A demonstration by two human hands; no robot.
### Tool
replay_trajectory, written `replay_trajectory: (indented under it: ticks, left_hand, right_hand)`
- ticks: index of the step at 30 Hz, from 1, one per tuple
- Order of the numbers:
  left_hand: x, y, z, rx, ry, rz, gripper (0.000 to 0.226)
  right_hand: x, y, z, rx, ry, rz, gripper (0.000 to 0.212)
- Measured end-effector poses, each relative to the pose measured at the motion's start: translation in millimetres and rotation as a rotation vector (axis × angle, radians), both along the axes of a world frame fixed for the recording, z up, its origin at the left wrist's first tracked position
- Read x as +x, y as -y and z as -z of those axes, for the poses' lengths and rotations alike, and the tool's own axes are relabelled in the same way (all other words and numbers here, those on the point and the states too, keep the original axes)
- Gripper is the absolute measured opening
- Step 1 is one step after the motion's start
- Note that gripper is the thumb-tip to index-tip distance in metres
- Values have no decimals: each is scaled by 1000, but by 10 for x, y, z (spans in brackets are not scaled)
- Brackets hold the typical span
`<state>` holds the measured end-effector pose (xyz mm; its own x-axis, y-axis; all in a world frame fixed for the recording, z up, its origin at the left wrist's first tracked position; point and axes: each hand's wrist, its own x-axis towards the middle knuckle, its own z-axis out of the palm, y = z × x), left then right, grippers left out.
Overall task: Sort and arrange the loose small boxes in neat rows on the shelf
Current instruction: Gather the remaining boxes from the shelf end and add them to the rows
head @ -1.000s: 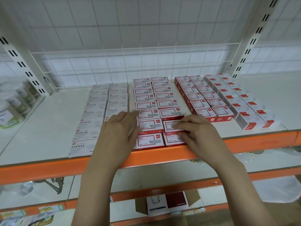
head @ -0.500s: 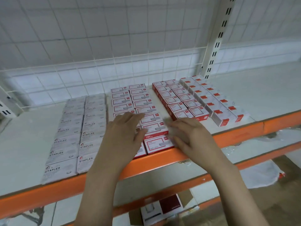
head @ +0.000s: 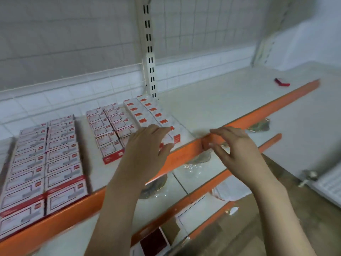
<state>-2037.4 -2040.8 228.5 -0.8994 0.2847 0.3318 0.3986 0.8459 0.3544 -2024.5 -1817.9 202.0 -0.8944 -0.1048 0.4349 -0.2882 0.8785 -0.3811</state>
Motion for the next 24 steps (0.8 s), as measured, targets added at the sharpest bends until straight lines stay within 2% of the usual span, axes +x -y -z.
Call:
replay_trajectory:
  ticks: [10,17,24]
  left_hand:
    - [-383,-1912,53,-72,26,129,42]
    - [-813,-2640,135,-133,49,185,40]
    - [-1589,-3333,146,-68,5,254,43]
  right_hand:
    - [-106,-1877,1,-3,29,169,37]
    - [-378,-2633,205,-58,111,235,39]
    - [-990,-3261,186,-50,95,320,38]
